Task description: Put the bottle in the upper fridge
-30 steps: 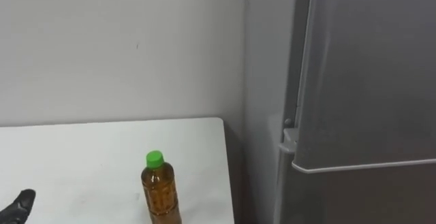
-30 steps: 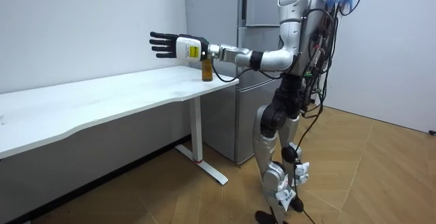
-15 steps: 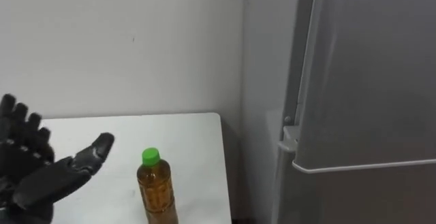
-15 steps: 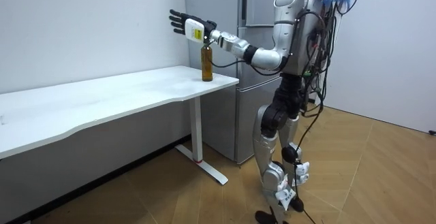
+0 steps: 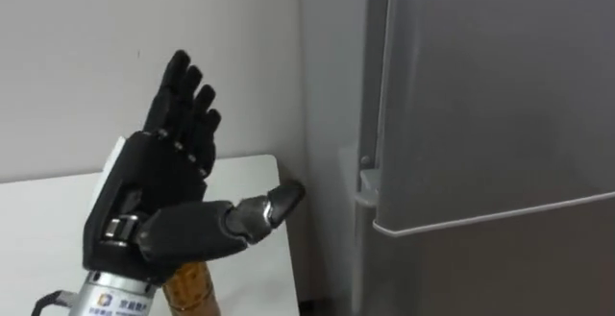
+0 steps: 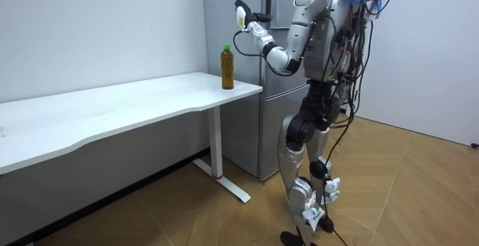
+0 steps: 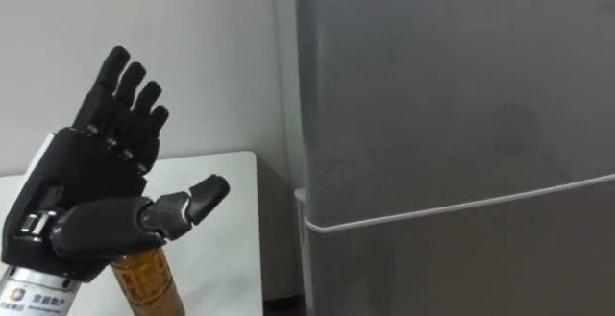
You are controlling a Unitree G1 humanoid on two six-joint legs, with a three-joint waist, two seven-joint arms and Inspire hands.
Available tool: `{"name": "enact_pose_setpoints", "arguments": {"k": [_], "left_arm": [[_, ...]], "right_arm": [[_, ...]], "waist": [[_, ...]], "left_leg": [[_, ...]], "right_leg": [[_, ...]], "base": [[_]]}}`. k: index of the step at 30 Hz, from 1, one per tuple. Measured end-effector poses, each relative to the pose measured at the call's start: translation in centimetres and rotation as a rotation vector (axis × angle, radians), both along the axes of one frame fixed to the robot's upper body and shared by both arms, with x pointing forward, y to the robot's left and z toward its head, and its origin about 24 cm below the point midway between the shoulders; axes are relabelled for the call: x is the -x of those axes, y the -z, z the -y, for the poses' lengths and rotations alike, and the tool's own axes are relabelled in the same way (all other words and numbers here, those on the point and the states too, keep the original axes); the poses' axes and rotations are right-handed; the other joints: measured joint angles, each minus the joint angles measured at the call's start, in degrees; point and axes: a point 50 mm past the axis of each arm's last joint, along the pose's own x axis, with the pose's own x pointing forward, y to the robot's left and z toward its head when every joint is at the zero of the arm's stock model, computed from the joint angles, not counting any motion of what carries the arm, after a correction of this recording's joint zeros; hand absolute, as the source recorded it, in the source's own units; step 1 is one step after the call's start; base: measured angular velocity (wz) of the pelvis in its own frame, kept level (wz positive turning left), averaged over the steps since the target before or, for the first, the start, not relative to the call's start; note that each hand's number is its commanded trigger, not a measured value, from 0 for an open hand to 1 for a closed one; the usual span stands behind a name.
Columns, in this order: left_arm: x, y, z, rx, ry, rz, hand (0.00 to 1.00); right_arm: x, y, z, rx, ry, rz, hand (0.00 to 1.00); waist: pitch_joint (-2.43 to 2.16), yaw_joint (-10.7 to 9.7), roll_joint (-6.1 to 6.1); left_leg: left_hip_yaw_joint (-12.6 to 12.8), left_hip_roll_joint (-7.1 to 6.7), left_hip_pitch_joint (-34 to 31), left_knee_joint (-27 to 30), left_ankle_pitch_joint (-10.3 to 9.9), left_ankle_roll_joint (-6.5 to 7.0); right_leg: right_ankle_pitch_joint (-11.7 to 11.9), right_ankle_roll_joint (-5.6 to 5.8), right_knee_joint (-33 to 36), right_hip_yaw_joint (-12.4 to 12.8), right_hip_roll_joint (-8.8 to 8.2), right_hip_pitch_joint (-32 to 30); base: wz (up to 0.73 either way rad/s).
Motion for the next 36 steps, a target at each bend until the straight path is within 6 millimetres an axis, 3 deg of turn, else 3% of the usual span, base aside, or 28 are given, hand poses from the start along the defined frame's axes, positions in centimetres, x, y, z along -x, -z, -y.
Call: {"name": "enact_pose_setpoints", "arguments": {"k": [6,11,27,28,30,31,36], "left_arm": [[-0.3,-1.8,2.1,0.004,0.120,0.094,0.00],[-0.1,-1.7,3.5,-0.015,0.201,0.099,0.00],[0.5,-1.7,5.0,-0.039,0.317,0.126,0.00],[0.5,-1.7,5.1,-0.041,0.322,0.128,0.26],[0.8,-1.9,5.4,-0.045,0.347,0.141,0.89],[0.8,-1.9,5.5,-0.046,0.353,0.142,1.00],[0.8,-1.8,5.8,-0.031,0.349,0.118,1.00]], "right_arm": [[-0.5,0.0,0.1,-0.012,-0.010,-0.005,0.00],[-0.7,0.1,0.2,0.003,-0.006,-0.021,0.00],[-1.6,0.1,-0.3,0.026,-0.055,-0.016,0.00],[-1.7,0.0,-0.3,0.026,-0.058,-0.014,0.00],[-1.8,0.0,-0.4,0.026,-0.069,-0.011,0.00],[-1.8,0.0,-0.4,0.026,-0.072,-0.010,0.00],[-1.9,0.0,-0.5,0.027,-0.083,-0.008,0.00]], "waist": [[-0.03,-1.00,0.21],[0.21,-1.80,0.54],[0.27,-2.50,-0.31],[0.27,-2.52,-0.36],[0.22,-2.52,-0.42],[0.17,-2.53,-0.35],[0.14,-2.46,-0.33]], "left_leg": [[-0.37,0.12,0.18,0.15,0.00,0.00],[-0.36,0.09,0.17,0.25,0.01,0.01],[-0.38,0.24,-0.34,-0.06,0.02,-0.02],[-0.38,0.25,-0.46,-0.05,0.02,-0.02],[-0.34,0.24,-0.91,0.01,0.02,-0.01],[-0.35,0.23,-0.95,0.01,0.02,-0.01],[-0.25,0.21,-1.05,0.03,0.02,-0.02]], "right_leg": [[0.12,-0.12,0.08,-0.15,0.00,0.29],[0.17,-0.12,0.07,-0.20,-0.15,0.25],[0.14,-0.11,-0.85,-0.34,0.02,0.24],[0.15,-0.11,-0.86,-0.36,-0.01,0.14],[0.16,-0.09,-0.86,-0.53,-0.12,-0.14],[0.16,-0.09,-0.87,-0.60,-0.15,-0.16],[0.16,-0.09,-0.89,-0.76,-0.11,-0.15]], "base": [[0.00],[0.00],[0.00],[0.00],[0.04],[0.05],[0.01]]}}
